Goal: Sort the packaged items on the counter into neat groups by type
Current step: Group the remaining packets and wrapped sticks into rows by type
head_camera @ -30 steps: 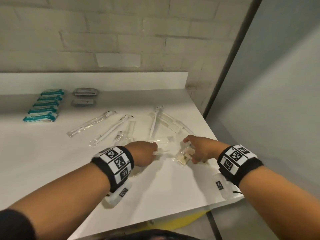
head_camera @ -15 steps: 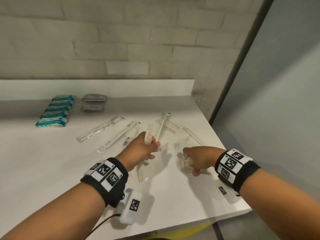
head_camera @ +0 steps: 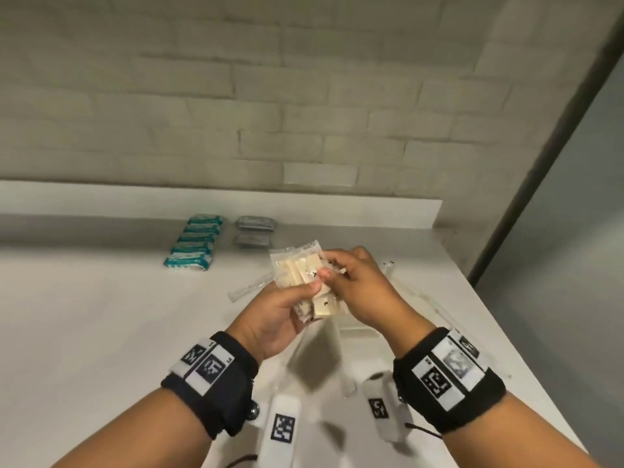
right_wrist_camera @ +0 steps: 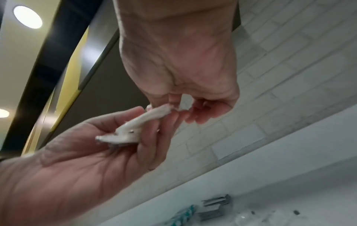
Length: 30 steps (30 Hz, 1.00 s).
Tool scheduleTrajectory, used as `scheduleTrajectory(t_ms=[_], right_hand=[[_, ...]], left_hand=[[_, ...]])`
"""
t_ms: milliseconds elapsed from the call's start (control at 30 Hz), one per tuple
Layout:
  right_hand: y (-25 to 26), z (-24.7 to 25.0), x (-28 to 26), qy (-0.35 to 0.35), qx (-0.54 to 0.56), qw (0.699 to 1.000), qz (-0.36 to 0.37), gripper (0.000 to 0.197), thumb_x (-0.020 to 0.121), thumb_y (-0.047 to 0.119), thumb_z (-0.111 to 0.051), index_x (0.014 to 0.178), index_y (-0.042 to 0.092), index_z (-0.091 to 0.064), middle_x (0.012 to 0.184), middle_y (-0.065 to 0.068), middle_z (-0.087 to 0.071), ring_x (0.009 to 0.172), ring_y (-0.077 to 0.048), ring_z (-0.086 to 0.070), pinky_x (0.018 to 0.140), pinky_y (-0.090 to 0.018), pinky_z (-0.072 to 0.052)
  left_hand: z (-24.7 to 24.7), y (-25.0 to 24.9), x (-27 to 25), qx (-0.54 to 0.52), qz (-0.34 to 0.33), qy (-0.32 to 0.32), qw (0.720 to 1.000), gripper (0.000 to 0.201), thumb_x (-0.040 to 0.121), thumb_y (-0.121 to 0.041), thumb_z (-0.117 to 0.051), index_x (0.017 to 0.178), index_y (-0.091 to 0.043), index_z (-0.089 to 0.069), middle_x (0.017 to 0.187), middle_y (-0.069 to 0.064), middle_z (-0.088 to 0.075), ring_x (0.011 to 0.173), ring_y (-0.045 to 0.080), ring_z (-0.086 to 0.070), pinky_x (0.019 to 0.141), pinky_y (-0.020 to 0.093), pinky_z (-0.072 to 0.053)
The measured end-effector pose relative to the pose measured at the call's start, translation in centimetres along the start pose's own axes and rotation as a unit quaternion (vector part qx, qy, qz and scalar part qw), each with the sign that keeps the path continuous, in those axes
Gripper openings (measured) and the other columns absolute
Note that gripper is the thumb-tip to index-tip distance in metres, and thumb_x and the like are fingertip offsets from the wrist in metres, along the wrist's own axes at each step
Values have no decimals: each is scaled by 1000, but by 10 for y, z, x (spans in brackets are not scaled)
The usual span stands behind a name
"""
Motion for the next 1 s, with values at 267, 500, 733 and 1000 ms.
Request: scheduleTrajectory(t_ms=[267,500,733,1000], right_hand=[[34,-32,11,13,215,977,10,12,76,3,-75,78,7,-65,69,-6,-60,57,-5,-54,55,-15,-46],[67,-37,18,-87,90,977,174,24,71,2,-77,67,22,-65,76,14,-55,79,-7,-54,80,-30,-44],[80,-62,29,-14,51,989,140,28,90,2,-59,91,28,-69,107,13,-58,99,-5,-58,85,-17,-47],[80,-76,49,102,136,985,-24,5,82,3,-70,78,4,-67,57,0,-61,49,-12,-55,51,-22,-46]], left_hand=[[39,-42,-26,48,-23,-50,997,36,85,-5,-62,120,-9,-61,97,6,-70,82,17,-69,63,32,-57],[78,-65,-36,-21,9,-102,995,27,86,-33,-61,107,-16,-62,86,10,-67,58,14,-54,55,26,-49],[101,-96,-40,139,-74,-137,978,40,81,4,-67,118,-10,-58,92,5,-70,73,15,-66,59,27,-50],[110,-107,-33,291,-87,-137,943,52,65,-17,-77,112,-29,-58,104,6,-69,89,20,-65,72,37,-54]])
Point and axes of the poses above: each hand's wrist, its own x-axis towards the middle knuckle, its own z-axis out of the back of the hand, y = z × x, the point moved 7 cm from there along x, towards the middle knuckle
